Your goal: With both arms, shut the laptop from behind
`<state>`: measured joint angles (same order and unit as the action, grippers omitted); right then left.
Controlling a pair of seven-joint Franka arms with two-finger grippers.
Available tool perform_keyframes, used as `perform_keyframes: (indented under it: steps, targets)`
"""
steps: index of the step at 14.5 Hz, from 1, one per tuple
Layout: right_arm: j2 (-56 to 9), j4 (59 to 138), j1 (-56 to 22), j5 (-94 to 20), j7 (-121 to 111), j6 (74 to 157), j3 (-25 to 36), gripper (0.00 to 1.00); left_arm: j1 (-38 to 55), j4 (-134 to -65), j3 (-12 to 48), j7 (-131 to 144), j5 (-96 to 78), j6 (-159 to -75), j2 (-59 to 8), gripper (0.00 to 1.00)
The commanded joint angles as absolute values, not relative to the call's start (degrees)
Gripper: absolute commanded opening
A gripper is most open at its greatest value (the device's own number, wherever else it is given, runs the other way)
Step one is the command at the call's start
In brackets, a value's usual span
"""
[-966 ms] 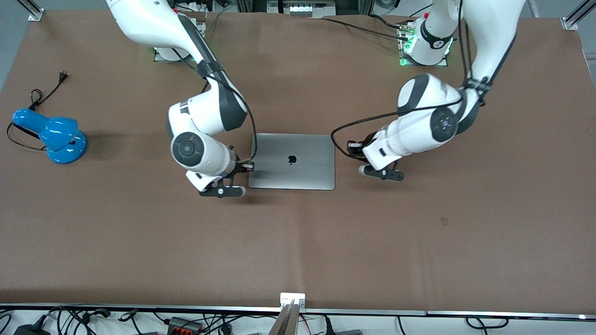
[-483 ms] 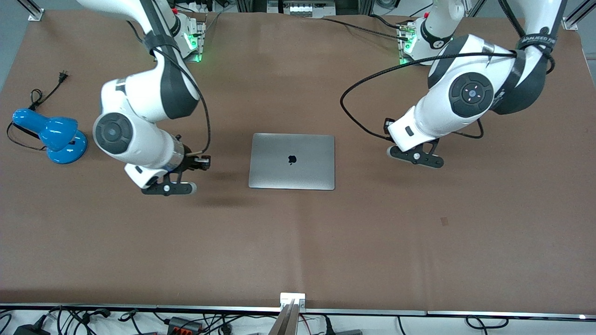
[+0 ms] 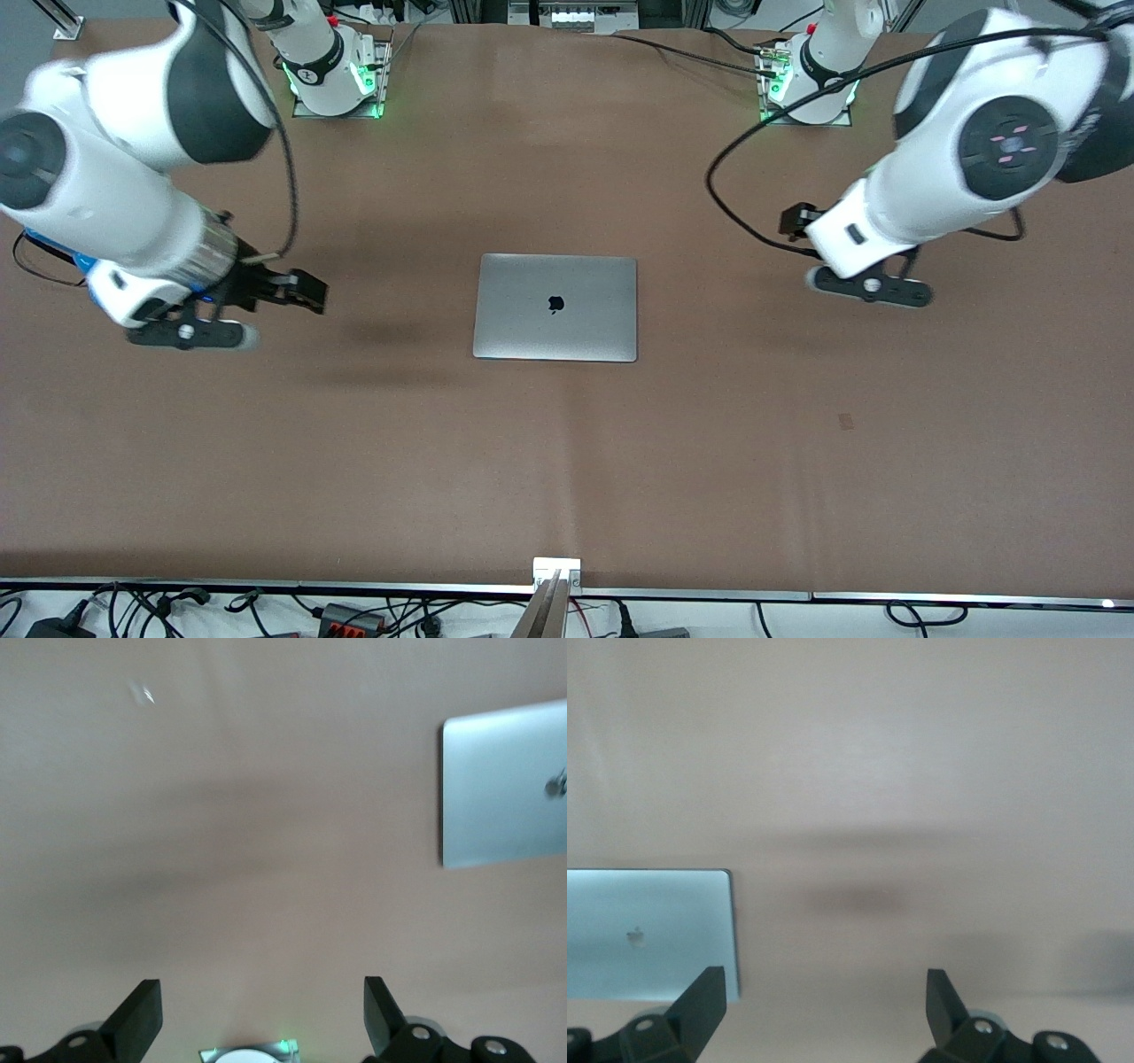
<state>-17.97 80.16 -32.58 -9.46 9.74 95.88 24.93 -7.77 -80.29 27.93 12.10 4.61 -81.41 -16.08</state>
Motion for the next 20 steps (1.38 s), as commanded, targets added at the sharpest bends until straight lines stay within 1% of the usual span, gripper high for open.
perform_keyframes:
  steps: [1, 3, 4, 6, 7, 9, 10, 11, 13, 17, 18, 20]
  targets:
    - [-18.54, 77.17, -32.69, -8.79, 6.86, 93.08, 29.51, 1.00, -8.53, -75.06, 26.04, 13.18, 4.66, -79.54, -15.75, 1.00]
    - [-18.46, 77.17, -31.65, -9.49, 4.84, 93.51, 30.85, 1.00, -6.25, -75.32, 18.94, 13.63, 3.43, -79.80, -14.07, 1.00]
    - [-18.46, 77.08, -28.77, -9.75, 4.49, 93.86, 29.81, 1.00, -4.76, -75.67, 15.59, 13.62, 3.43, -79.98, -12.76, 1.00]
    - [-16.97, 76.73, -19.04, -9.50, 4.22, 94.04, 20.27, 1.00, -3.08, -79.52, 11.62, 13.54, 3.51, -82.60, -9.51, 1.00]
    - [-16.35, 76.73, -14.20, -8.71, 3.96, 94.39, 15.78, 1.00, -2.64, -83.02, 9.95, 13.27, 2.91, -84.79, -6.36, 1.00]
    - [-15.30, 76.73, -6.63, -4.51, 3.35, 95.18, 9.00, 1.00, -2.11, -91.28, 9.23, 12.66, 2.46, -90.15, -0.29, 1.00]
    - [-14.16, 77.08, -2.15, -2.05, 1.77, 95.62, 4.44, 1.00, -2.11, -93.67, 9.05, 10.92, 2.46, -90.26, 1.74, 1.00]
    - [-13.89, 77.17, 0.59, -0.37, 1.06, 95.54, 1.44, 1.00, -2.11, -94.91, 8.70, 8.29, 2.55, -90.18, 2.80, 1.00]
    - [-13.89, 77.17, 0.97, 0.09, 0.88, 94.84, 0.88, 1.00, -2.20, -94.92, 8.70, 6.77, 2.55, -89.13, 2.90, 1.00]
    - [-13.36, 77.60, 1.05, 0.09, -2.28, 94.66, 2.02, 1.00, -2.11, -93.96, 10.46, 7.56, 2.64, -88.77, 2.81, 1.00]
    - [-11.97, 79.52, 1.05, -0.09, -1.68, 94.14, 2.02, 1.00, -1.94, -93.78, 10.63, 7.65, 2.55, -88.77, 2.90, 1.00]
    - [-7.67, 86.01, 1.05, 0.09, -1.49, 95.35, 2.02, 1.00, -2.02, -92.82, 11.86, 7.65, 2.46, -88.95, 2.81, 1.00]
